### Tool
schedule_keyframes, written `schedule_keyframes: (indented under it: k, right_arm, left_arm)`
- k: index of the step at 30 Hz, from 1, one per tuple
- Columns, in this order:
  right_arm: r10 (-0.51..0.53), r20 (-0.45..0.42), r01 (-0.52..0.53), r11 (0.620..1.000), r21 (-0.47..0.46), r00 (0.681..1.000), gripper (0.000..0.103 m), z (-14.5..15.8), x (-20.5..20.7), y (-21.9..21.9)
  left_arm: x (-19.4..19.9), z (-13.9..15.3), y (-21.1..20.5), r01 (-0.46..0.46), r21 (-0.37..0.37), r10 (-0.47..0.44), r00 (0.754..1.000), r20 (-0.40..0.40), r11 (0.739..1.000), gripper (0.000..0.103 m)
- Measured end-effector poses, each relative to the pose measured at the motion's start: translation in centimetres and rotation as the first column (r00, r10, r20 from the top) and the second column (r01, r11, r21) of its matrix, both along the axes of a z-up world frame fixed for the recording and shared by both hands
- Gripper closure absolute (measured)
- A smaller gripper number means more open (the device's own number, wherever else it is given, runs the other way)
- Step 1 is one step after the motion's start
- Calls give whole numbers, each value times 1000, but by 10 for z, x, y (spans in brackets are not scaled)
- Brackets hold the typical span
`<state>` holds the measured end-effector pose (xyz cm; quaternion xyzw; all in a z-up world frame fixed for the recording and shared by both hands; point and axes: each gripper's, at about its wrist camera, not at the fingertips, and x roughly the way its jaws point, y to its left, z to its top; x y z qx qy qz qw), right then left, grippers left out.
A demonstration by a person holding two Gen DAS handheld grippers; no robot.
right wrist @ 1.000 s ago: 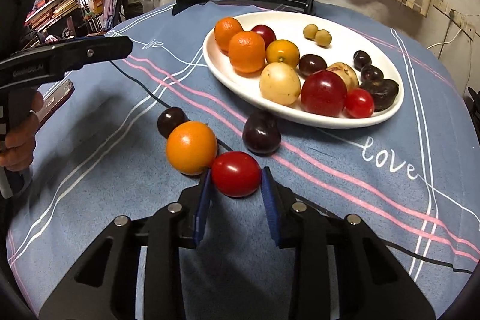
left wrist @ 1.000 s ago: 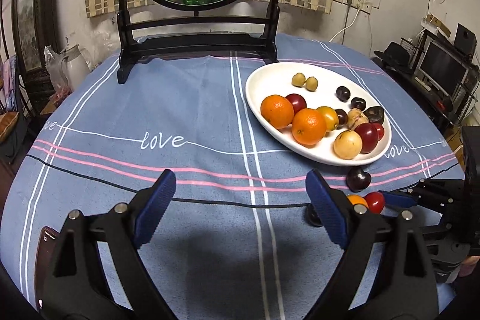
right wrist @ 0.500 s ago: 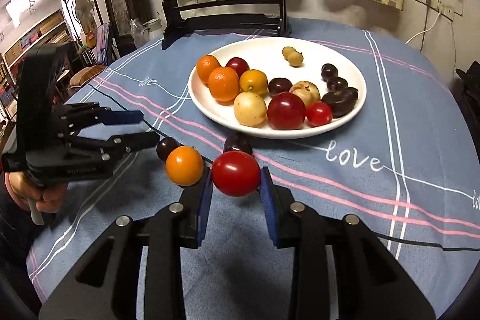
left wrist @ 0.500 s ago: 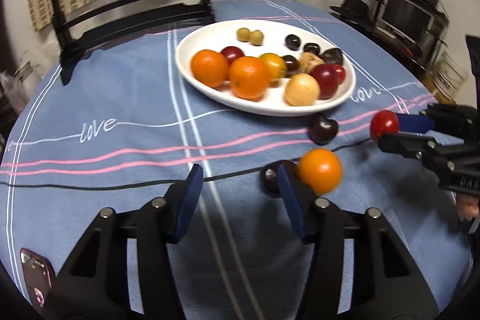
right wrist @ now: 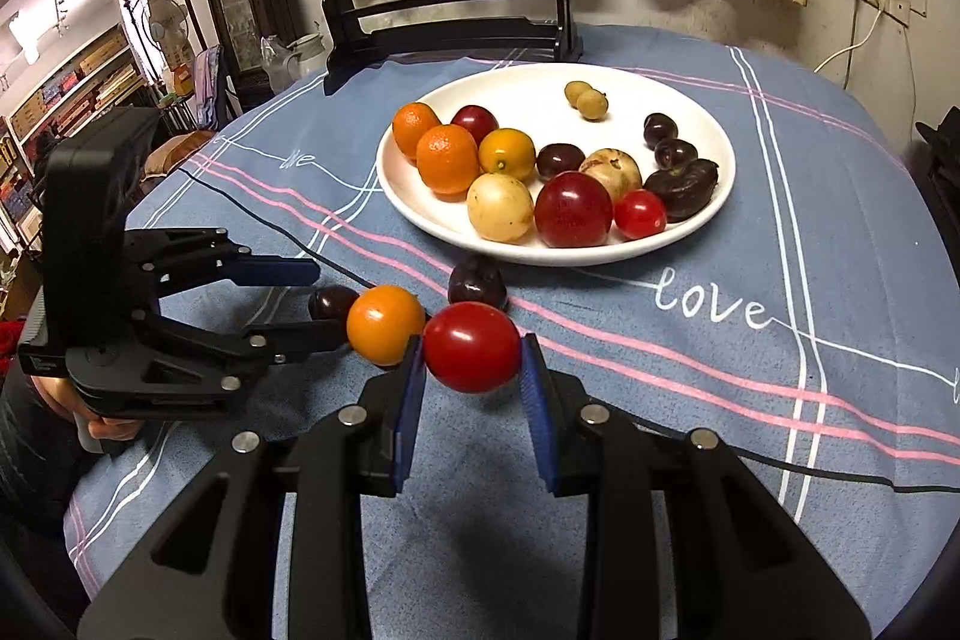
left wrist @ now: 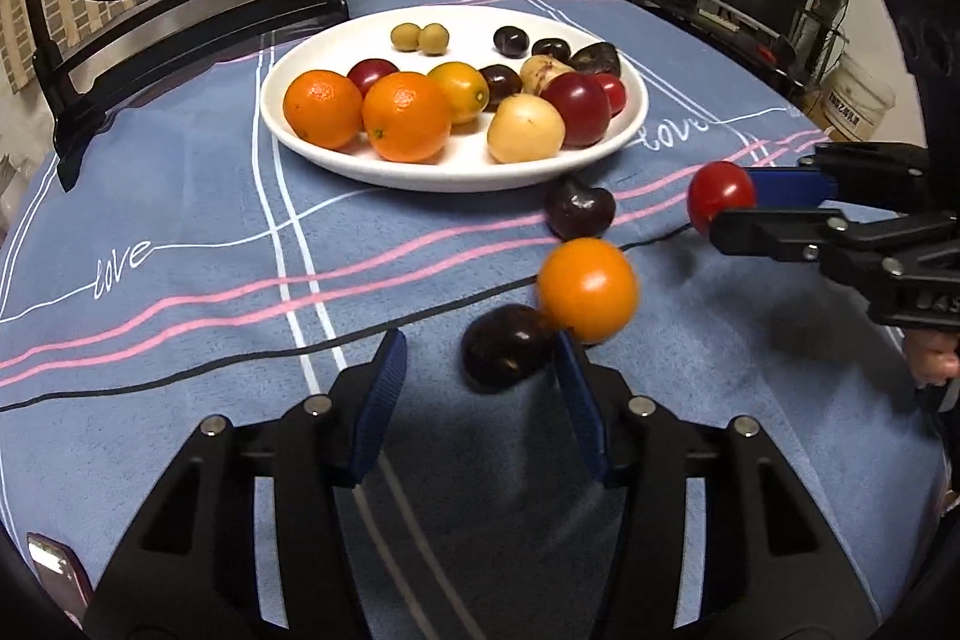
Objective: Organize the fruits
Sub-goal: 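Grasp the dark cherry with the left tool while the right tool grasps another red tomato, then carry the dark cherry and red tomato onto the plate and release both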
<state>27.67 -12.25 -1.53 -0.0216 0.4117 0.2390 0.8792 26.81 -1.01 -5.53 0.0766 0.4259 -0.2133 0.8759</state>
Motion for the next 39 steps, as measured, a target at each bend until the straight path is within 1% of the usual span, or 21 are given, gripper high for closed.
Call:
schedule_keyframes:
  k: [3, 5, 7, 14, 17, 21, 24, 26, 27, 29, 32, 34, 37, 39]
  right_arm:
    - [0, 5, 0, 1000, -2, 1000, 71, 1, -1, 0]
    - [-3, 8, 3, 1000, -5, 1000, 71, 1, -2, 0]
    - [-4, 8, 4, 1000, -10, 1000, 71, 1, -1, 1]
    - [-1, 18, 2, 1000, -25, 1000, 71, 1, -4, 5]
    - [1, 30, -1, 1000, -22, 1000, 71, 4, -5, 6]
    - [-6, 50, 5, 1000, 15, 999, 71, 12, -3, 3]
    - [-43, 67, 39, 998, 53, 997, 71, 17, 5, -6]
    - [-76, 98, 70, 995, 71, 992, 71, 21, 15, -12]
    - [-89, 111, 81, 994, 73, 990, 71, 22, 19, -14]
    - [-118, 139, 108, 991, 77, 983, 71, 22, 33, -18]
    - [-157, 141, 145, 985, 93, 977, 71, 20, 57, -22]
    - [-175, 151, 163, 983, 91, 973, 71, 19, 71, -21]
    - [-188, 142, 176, 980, 94, 972, 71, 14, 91, -20]
    - [-196, 136, 183, 978, 99, 971, 70, 11, 100, -20]
  left_arm:
    - [0, -2, -3, 10, 1, -10, 1000, -4, 1000, 54]
    - [-2, -3, -8, 34, 9, -34, 999, -3, 999, 64]
    - [-6, -3, -11, 48, 12, -48, 999, -2, 999, 69]
    - [-8, -1, -13, 33, 33, -34, 999, 17, 999, 69]
    - [-9, 6, -7, 12, 17, -13, 999, 35, 1000, 69]
    - [-11, 23, -3, -15, -7, 15, 997, 73, 1000, 70]
    - [-6, 37, -1, -52, -17, 53, 993, 103, 999, 70]
    - [5, 45, -1, -92, -8, 93, 988, 121, 996, 70]
    - [14, 50, -4, -126, 13, 123, 982, 141, 992, 70]
    - [27, 56, -10, -166, 36, 158, 974, 165, 986, 70]
    - [54, 63, -18, -195, 25, 188, 967, 174, 980, 70]
    - [72, 66, -25, -205, 30, 196, 963, 182, 978, 70]
    - [94, 67, -32, -217, 40, 207, 962, 180, 975, 70]
    - [107, 65, -34, -236, 47, 225, 959, 171, 971, 67]
